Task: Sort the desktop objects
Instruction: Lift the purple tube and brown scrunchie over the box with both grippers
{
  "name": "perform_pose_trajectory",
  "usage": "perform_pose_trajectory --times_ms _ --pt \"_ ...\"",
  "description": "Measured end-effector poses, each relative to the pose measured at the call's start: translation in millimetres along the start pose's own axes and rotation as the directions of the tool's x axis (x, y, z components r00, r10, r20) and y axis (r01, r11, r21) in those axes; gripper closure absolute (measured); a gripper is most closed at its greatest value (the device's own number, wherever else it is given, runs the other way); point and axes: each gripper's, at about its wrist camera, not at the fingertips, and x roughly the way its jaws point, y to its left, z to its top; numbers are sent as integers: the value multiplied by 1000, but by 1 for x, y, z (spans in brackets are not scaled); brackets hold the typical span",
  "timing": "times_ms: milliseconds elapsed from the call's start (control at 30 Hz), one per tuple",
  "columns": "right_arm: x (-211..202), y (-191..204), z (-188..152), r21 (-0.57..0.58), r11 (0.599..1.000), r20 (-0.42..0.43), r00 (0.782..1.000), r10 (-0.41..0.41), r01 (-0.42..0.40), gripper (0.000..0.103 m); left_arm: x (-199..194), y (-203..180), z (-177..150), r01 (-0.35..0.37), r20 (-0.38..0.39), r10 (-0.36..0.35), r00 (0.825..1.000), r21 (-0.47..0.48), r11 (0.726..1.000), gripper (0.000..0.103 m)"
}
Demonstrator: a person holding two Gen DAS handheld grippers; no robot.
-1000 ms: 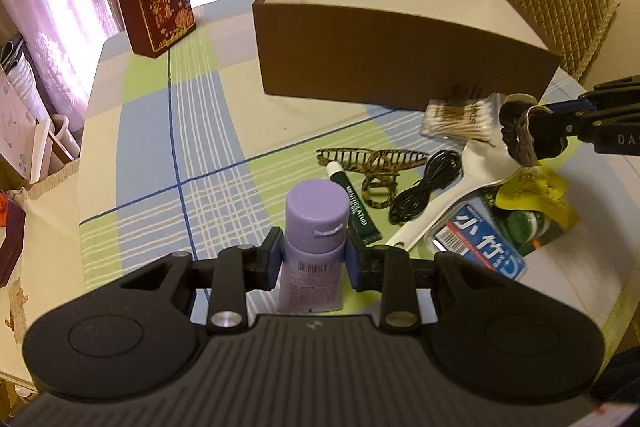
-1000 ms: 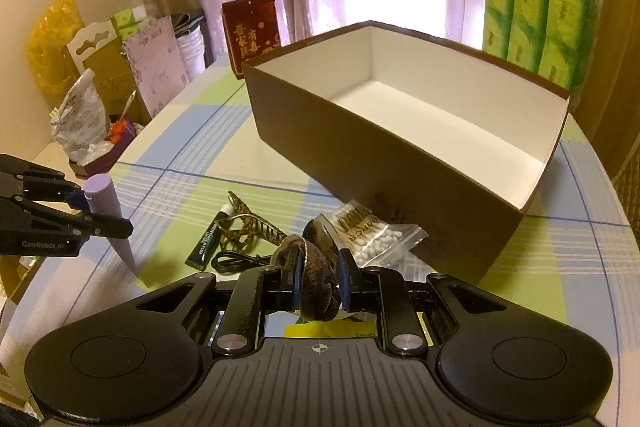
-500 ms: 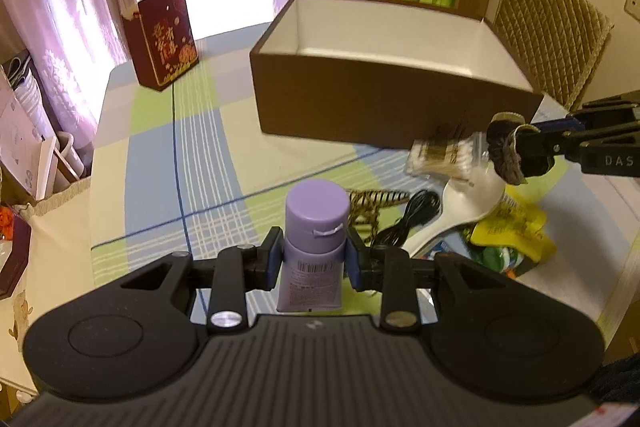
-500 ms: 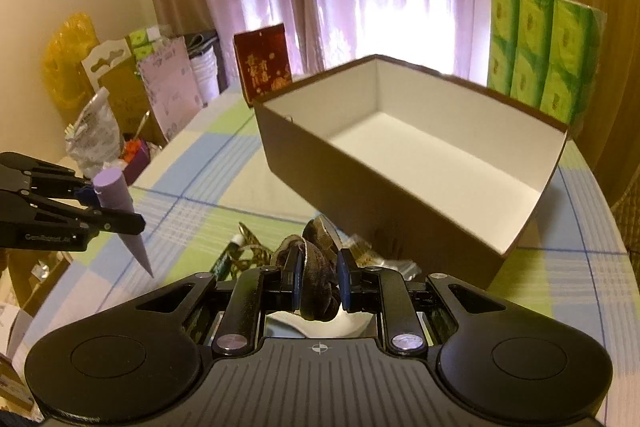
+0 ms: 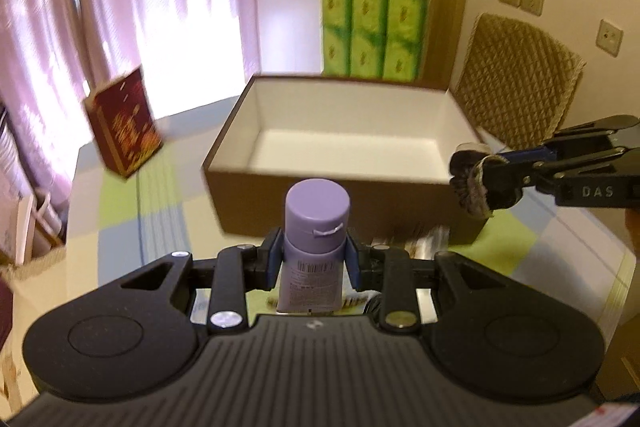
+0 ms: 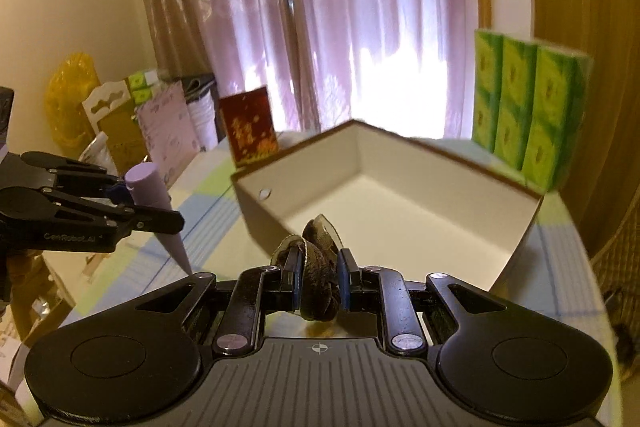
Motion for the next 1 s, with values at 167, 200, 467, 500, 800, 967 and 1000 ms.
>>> perform_pose_trajectory --times_ms 167,200,467,500,800,967,1000 --pt "7 -19 23 -7 1000 29 999 -14 14 88 15 -9 35 26 48 -27 998 27 999 75" --pt "9 -23 28 -4 1000 33 999 -14 14 88 19 -10 43 29 56 -31 998 31 999 75" --pt "39 -53 51 20 1000 14 1000 -20 20 88 60 -14 95 55 72 -59 996 58 997 75" --pt "43 -57 53 23 1000 4 1000 -20 20 88 66 -14 99 55 68 -60 996 60 997 75" --pt "104 -83 36 74 997 -148 989 -17 29 88 139 -18 111 98 -60 -94 994 51 994 75" --pt "129 -87 21 67 997 -224 974 -17 33 88 183 -19 107 115 -187 -108 976 24 993 75" --pt "132 -88 19 67 997 -234 972 -15 31 88 192 -18 105 117 -215 -110 970 19 993 75"
